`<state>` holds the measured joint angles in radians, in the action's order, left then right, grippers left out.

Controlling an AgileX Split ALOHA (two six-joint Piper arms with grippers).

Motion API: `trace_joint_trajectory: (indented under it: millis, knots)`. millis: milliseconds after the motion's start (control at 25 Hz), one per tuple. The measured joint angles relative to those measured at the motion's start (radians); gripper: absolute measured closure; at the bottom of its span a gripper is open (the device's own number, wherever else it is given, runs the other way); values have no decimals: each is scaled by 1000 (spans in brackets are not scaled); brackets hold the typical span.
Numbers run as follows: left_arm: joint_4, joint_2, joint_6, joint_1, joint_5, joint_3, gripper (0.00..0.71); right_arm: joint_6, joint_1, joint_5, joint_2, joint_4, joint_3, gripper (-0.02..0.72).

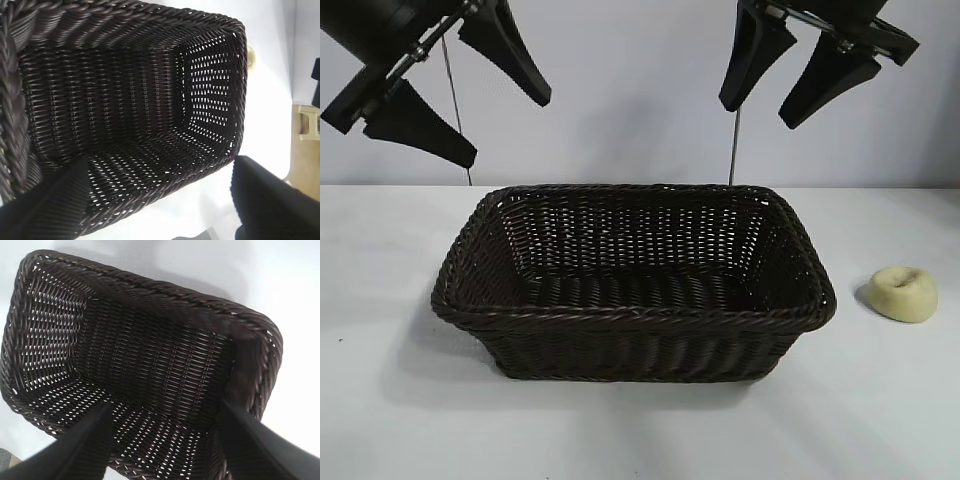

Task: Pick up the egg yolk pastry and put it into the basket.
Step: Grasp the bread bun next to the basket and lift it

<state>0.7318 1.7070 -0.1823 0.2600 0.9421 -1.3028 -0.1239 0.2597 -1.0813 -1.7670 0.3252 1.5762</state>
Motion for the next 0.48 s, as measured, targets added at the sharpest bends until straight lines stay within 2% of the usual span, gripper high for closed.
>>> trace_joint_trajectory:
  millis: [480]
  knots:
    - [-2,0,-2,0,0,0,144,0,0,-3,0,-1,0,249]
